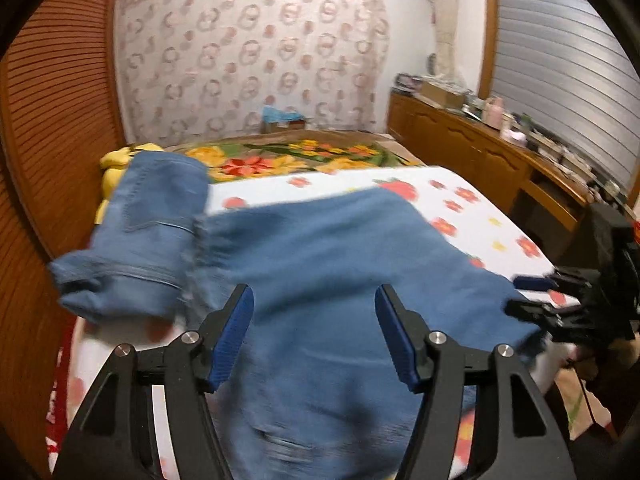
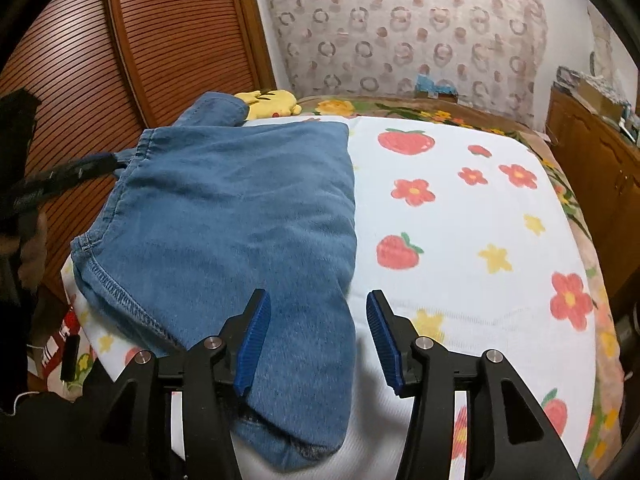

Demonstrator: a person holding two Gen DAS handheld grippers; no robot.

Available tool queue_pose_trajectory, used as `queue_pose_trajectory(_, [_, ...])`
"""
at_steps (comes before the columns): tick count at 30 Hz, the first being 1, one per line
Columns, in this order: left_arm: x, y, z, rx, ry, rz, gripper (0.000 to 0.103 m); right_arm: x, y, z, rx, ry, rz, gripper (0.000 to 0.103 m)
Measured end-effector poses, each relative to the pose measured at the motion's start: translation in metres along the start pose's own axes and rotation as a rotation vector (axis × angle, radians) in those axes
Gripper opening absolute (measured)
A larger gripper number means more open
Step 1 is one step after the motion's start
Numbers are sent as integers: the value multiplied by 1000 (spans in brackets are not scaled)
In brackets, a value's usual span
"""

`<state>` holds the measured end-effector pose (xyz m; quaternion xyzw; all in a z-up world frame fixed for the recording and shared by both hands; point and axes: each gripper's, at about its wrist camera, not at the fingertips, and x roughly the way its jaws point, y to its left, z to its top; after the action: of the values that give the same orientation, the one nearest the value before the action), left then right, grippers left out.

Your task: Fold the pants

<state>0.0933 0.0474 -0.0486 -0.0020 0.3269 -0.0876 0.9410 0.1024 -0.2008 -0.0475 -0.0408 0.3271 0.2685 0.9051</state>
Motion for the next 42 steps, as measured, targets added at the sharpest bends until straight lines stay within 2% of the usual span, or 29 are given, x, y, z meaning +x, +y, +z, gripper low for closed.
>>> queue_pose_trajectory(4, [7, -26, -11, 37, 35, -49, 64, -3, -2, -3, 5, -6, -2, 52])
queue_pose_trajectory(13, [25, -46, -36, 71, 121, -45, 64, 2, -6, -10, 30, -1, 5, 52])
queue_pose_trajectory(27, [29, -40, -47, 54, 110, -57, 64, 15, -6, -13, 96, 11, 49, 53])
queue_pose_trajectory(30, [30, -38, -49, 46, 103, -63, 65, 18, -5, -12, 119, 14, 71, 45])
queue_pose_trajectory(36, [29, -35, -53, 41, 91, -67, 65, 21, 10, -6, 99, 26, 98, 16])
queue_pose_trajectory(39, [28, -33, -53, 39, 91, -67, 65, 14, 16, 2, 78, -1, 90, 12])
queue_pose_trajectory(42, [25, -30, -51, 28, 100, -76, 65, -2, 19, 17, 75, -64, 106, 11])
